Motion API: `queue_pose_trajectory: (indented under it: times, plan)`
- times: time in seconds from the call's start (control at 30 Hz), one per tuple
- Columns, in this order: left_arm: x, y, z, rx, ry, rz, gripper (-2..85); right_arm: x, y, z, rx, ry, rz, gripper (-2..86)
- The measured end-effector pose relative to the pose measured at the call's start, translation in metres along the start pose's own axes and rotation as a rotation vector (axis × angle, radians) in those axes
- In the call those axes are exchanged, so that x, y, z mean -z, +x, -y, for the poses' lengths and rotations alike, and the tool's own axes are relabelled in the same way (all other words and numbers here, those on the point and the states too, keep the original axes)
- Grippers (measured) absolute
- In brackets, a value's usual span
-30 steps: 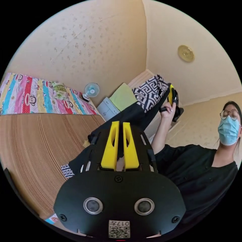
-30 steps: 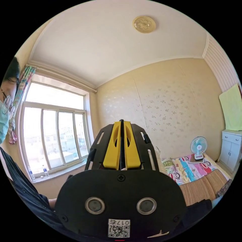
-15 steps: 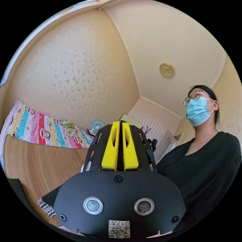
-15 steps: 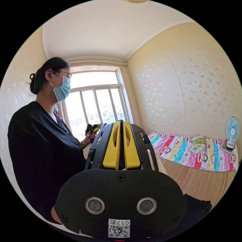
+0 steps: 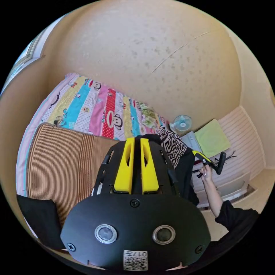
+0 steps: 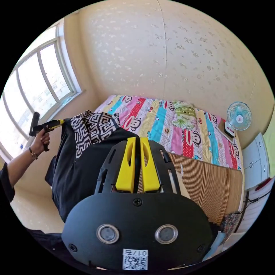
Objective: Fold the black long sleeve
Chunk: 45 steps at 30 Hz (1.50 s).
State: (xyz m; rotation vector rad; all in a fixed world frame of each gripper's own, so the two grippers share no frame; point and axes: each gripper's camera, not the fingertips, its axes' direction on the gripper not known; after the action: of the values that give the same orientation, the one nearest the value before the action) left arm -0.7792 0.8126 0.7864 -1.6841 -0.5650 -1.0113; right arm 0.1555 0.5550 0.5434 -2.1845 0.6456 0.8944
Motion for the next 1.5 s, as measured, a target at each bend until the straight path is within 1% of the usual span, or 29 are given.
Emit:
queue_pose_trajectory:
  times: [0.07,0.1,0.13,0.23,0.27,0.33,0.37,0.4,0.43,0.5,0.6,0.63,0.73,0.77,0.8,0.87,0.9,0.93,1.0,1.03,1.1,1.13,1.17,1.3,1.37,1.5]
  plan:
    - [-0.056,-0.031,-0.006,0.034,-0.107,0.179,5.2,-0.053,0.000,0.001,-0.045,-0.101,-0.020,3.6]
    - [-0.069,-0.036,-0.014,0.019,-0.131,0.212,5.3,-0.077,-0.002,-0.010,-0.054,-0.136,0.025,4.1]
    - [-0.094,-0.044,-0.034,-0.012,-0.175,0.246,6.0,-0.098,-0.007,-0.028,-0.038,-0.168,0.114,4.3]
    - [-0.143,-0.070,-0.108,-0.057,-0.279,0.204,7.4,-0.145,-0.020,-0.082,0.041,-0.281,0.217,4.9]
    - [-0.158,-0.084,-0.139,-0.054,-0.331,0.198,7.6,-0.155,-0.022,-0.093,0.067,-0.309,0.217,5.0]
    - [-0.175,-0.107,-0.180,-0.028,-0.412,0.220,7.9,-0.192,-0.029,-0.135,0.162,-0.450,0.190,5.7]
    - [-0.181,-0.122,-0.203,-0.009,-0.453,0.242,7.9,-0.201,-0.030,-0.145,0.181,-0.483,0.182,5.9]
    - [-0.182,-0.128,-0.213,-0.004,-0.463,0.249,8.0,-0.213,-0.028,-0.162,0.212,-0.541,0.169,6.1]
    - [-0.180,-0.139,-0.231,0.002,-0.460,0.259,7.9,-0.218,-0.026,-0.170,0.221,-0.563,0.161,6.1]
    - [-0.173,-0.155,-0.254,0.012,-0.450,0.249,7.5,-0.201,-0.008,-0.188,0.194,-0.427,0.184,5.8]
    - [-0.147,-0.183,-0.270,0.090,-0.369,0.180,6.3,-0.183,0.016,-0.186,0.075,-0.419,0.209,5.8]
    - [-0.132,-0.194,-0.269,0.117,-0.317,0.187,6.4,-0.170,0.020,-0.185,0.078,-0.367,0.195,6.0]
    - [-0.090,-0.214,-0.259,0.145,-0.169,0.308,7.5,-0.148,0.031,-0.181,0.064,-0.294,0.088,7.3]
    - [-0.077,-0.223,-0.258,0.169,-0.123,0.336,8.3,-0.147,0.034,-0.180,0.061,-0.302,0.091,7.7]
    - [-0.073,-0.227,-0.259,0.177,-0.114,0.339,8.8,-0.148,0.040,-0.180,0.053,-0.330,0.109,8.3]
    - [-0.076,-0.251,-0.269,0.249,-0.185,0.351,9.5,-0.146,0.047,-0.183,0.019,-0.354,0.163,8.4]
    - [-0.078,-0.256,-0.274,0.260,-0.204,0.354,9.2,-0.139,0.048,-0.185,0.011,-0.327,0.220,8.1]
    - [-0.079,-0.261,-0.282,0.244,-0.212,0.358,8.6,-0.127,0.044,-0.186,0.034,-0.279,0.269,7.7]
    - [-0.072,-0.262,-0.291,0.195,-0.186,0.408,7.4,-0.120,0.030,-0.188,0.107,-0.270,0.289,7.3]
    - [-0.067,-0.267,-0.296,0.214,-0.175,0.416,6.9,-0.121,0.024,-0.189,0.134,-0.292,0.282,7.4]
    - [-0.060,-0.277,-0.304,0.253,-0.150,0.378,6.3,-0.148,0.008,-0.198,0.195,-0.457,0.217,7.7]
    - [-0.057,-0.283,-0.310,0.261,-0.141,0.362,5.4,-0.148,0.006,-0.202,0.194,-0.423,0.180,7.6]
    - [-0.060,-0.290,-0.316,0.250,-0.171,0.362,3.9,-0.146,0.006,-0.202,0.205,-0.405,0.167,7.4]
    - [-0.055,-0.295,-0.328,0.170,-0.200,0.394,2.0,-0.136,0.007,-0.207,0.246,-0.513,0.124,5.1]
    - [-0.046,-0.302,-0.341,0.177,-0.248,0.377,1.4,-0.124,0.010,-0.220,0.253,-0.528,0.111,4.6]
    - [-0.021,-0.313,-0.388,0.219,-0.268,0.322,0.7,-0.098,0.018,-0.258,0.253,-0.581,0.114,4.4]
